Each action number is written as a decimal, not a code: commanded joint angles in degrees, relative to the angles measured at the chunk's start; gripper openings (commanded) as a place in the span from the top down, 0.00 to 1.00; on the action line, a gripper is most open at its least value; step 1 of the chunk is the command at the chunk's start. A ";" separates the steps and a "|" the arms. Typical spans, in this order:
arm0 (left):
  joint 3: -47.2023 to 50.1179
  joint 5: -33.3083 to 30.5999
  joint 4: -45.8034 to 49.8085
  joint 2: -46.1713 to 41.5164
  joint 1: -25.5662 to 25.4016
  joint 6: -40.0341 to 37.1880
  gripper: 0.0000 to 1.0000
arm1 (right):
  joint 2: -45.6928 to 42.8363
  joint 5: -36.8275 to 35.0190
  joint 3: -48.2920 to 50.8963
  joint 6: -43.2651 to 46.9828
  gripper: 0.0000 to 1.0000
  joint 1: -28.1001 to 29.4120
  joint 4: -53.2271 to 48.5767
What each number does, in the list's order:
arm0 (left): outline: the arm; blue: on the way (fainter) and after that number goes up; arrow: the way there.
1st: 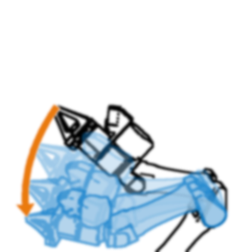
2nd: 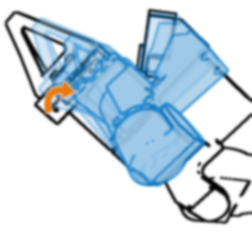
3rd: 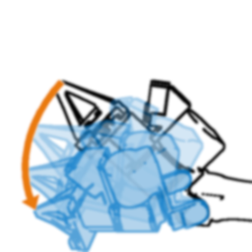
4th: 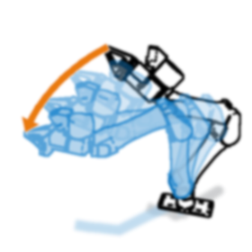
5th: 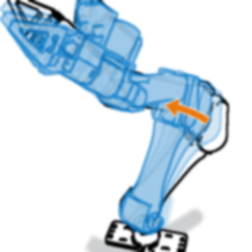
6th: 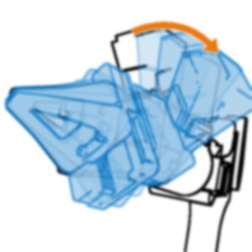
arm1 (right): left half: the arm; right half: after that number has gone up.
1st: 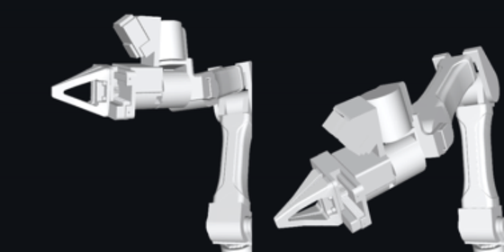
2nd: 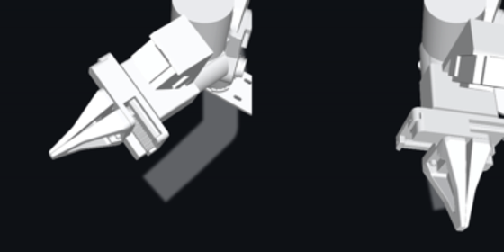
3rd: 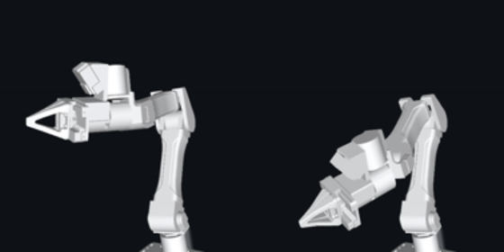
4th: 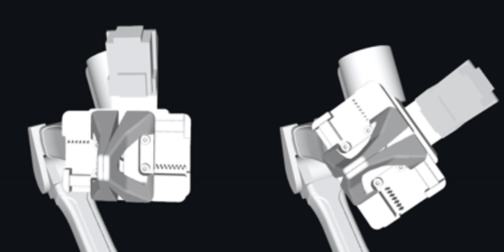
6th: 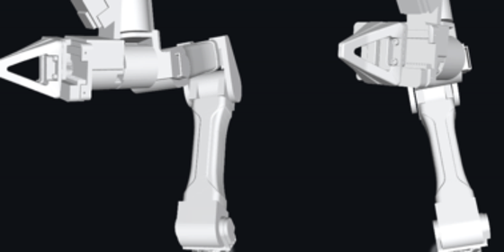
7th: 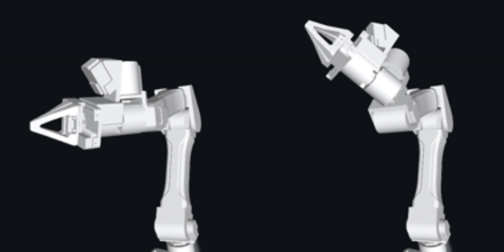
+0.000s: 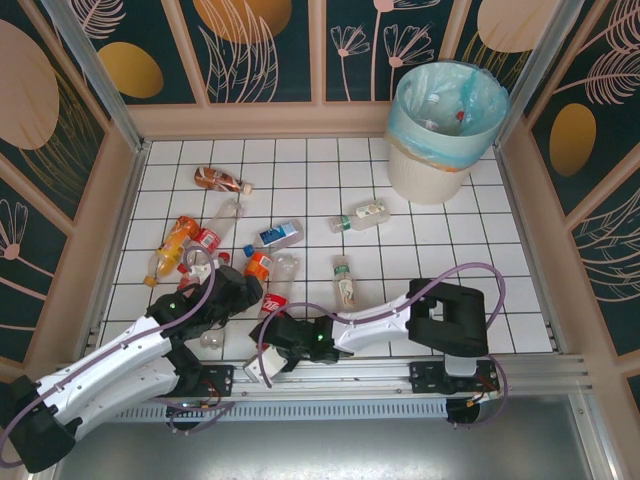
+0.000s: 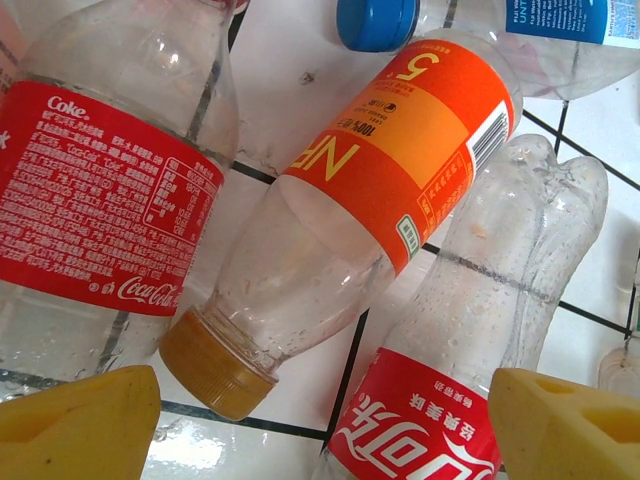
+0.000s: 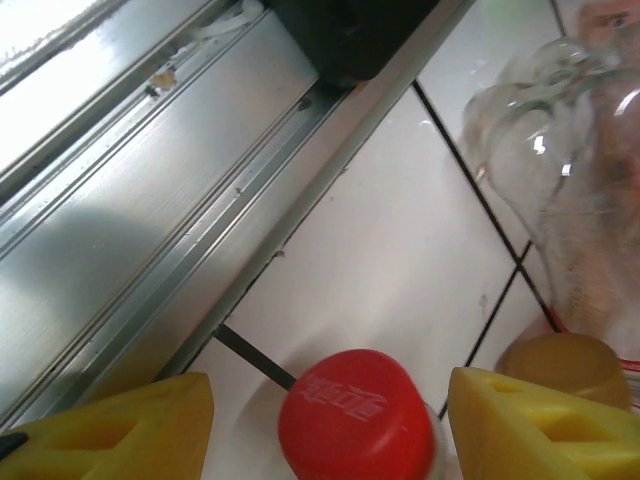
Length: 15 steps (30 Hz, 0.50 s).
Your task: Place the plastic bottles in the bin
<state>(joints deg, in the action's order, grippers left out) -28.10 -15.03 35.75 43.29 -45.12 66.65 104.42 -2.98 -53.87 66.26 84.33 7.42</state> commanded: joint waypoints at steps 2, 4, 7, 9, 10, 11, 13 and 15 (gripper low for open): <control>1.21 0.66 -1.61 0.13 -0.09 -1.05 0.15 | 1.22 -0.18 -2.19 1.51 0.38 -0.79 -1.52; 1.24 0.65 -1.64 0.13 -0.12 -1.01 0.15 | 1.40 -0.27 -2.51 1.50 0.38 -1.14 -1.91; 1.20 0.62 -1.78 0.14 -0.07 -1.20 0.15 | 1.24 0.02 -3.28 1.72 0.41 -1.67 -2.94; 1.21 0.47 -1.90 0.22 -0.11 -1.31 0.15 | 1.19 0.67 -3.91 1.67 0.43 -1.99 -3.87; 1.12 0.36 -1.86 0.27 -0.13 -1.39 0.15 | 1.20 0.85 -4.06 1.75 0.44 -2.11 -4.17; 1.11 0.26 -1.87 0.37 -0.11 -1.50 0.15 | 1.20 0.87 -4.20 1.92 0.44 -2.22 -4.33; 1.03 0.34 -1.82 0.49 -0.06 -1.58 0.15 | 1.21 0.77 -4.36 2.03 0.45 -2.55 -4.33; 0.96 0.38 -1.75 0.40 -0.11 -1.59 0.15 | 1.30 0.65 -4.24 2.37 0.46 -2.64 -4.02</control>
<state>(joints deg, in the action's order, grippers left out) -27.53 -14.81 34.50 43.68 -45.12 66.08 105.01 -3.01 -56.71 67.24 82.13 4.97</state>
